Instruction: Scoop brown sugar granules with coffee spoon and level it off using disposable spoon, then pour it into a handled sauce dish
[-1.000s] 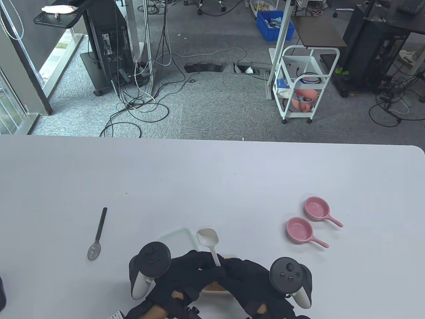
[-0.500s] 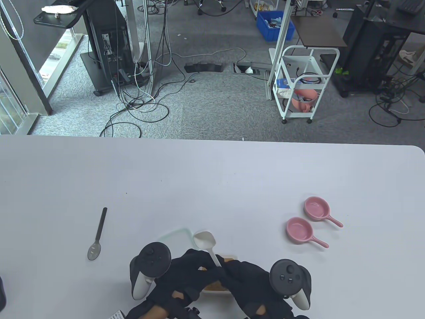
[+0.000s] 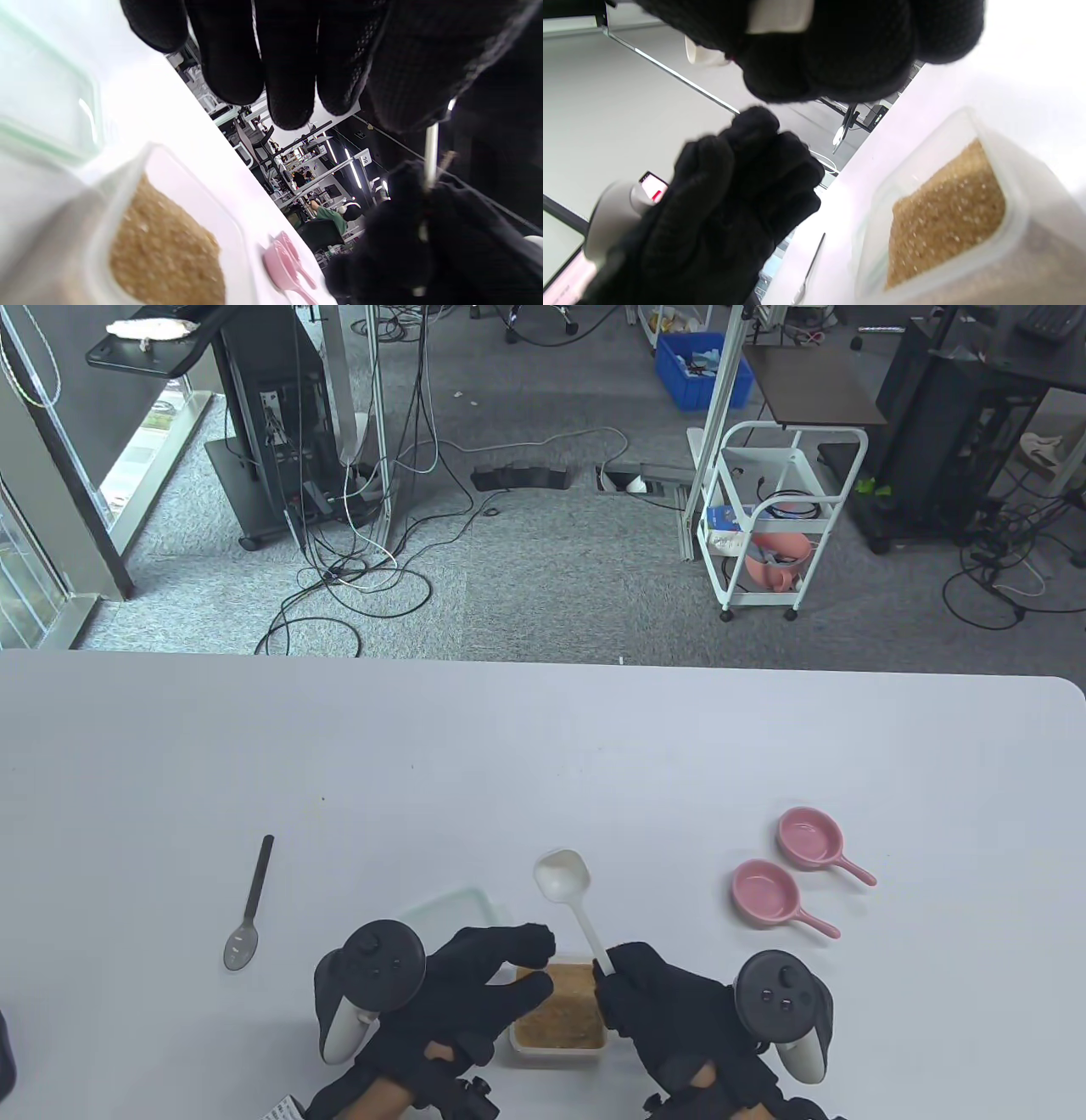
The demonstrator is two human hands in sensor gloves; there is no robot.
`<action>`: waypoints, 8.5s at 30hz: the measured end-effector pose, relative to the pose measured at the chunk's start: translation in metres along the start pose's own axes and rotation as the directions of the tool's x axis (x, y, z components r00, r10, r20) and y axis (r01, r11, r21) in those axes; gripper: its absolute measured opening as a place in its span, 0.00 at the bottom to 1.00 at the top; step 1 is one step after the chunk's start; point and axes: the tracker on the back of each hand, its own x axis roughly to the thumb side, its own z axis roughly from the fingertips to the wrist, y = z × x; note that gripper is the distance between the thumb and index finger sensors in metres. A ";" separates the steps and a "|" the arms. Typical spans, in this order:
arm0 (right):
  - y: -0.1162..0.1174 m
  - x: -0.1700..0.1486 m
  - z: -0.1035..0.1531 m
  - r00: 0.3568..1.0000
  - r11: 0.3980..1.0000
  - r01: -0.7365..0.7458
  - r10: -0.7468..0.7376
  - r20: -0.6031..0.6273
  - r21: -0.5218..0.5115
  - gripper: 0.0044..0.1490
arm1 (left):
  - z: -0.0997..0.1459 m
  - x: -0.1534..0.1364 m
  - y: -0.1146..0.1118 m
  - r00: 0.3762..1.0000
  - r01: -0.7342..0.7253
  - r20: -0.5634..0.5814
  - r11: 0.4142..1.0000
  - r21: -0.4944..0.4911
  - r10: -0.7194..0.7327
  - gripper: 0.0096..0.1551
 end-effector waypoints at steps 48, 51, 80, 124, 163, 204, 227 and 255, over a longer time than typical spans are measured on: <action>-0.045 0.022 0.003 0.842 0.847 -0.532 0.529 0.106 0.002 0.27 | -0.016 -0.017 -0.042 0.793 0.602 0.147 0.721 -0.343 -0.592 0.70; -0.040 0.027 0.004 0.794 0.798 -0.602 0.595 0.122 0.025 0.27 | -0.017 -0.017 -0.042 0.797 0.596 0.144 0.724 -0.346 -0.587 0.70; 0.035 0.043 0.017 0.488 0.454 -0.868 0.855 0.177 0.201 0.28 | -0.019 -0.017 -0.043 0.799 0.591 0.137 0.723 -0.356 -0.586 0.70; -0.020 -0.098 -0.007 0.822 0.840 0.301 0.011 -0.570 0.451 0.27 | -0.016 -0.021 -0.042 0.818 0.564 0.127 0.738 -0.372 -0.561 0.69; -0.025 -0.093 -0.008 0.838 0.839 0.326 -0.043 -0.544 0.436 0.26 | 0.005 -0.005 0.120 0.769 0.636 -0.269 0.736 0.231 -0.580 0.43; -0.026 -0.093 -0.008 0.841 0.847 0.309 -0.031 -0.540 0.433 0.26 | -0.007 -0.166 0.159 0.241 0.776 -0.829 0.613 -0.147 -0.504 0.31; -0.025 -0.092 -0.008 0.842 0.836 0.323 -0.039 -0.538 0.445 0.27 | -0.008 -0.159 0.156 0.339 0.761 -0.780 0.641 -0.100 -0.526 0.24; -0.025 -0.091 -0.007 0.838 0.820 0.356 -0.067 -0.542 0.449 0.27 | 0.006 0.005 0.022 0.825 0.563 0.129 0.819 -0.109 -0.550 0.23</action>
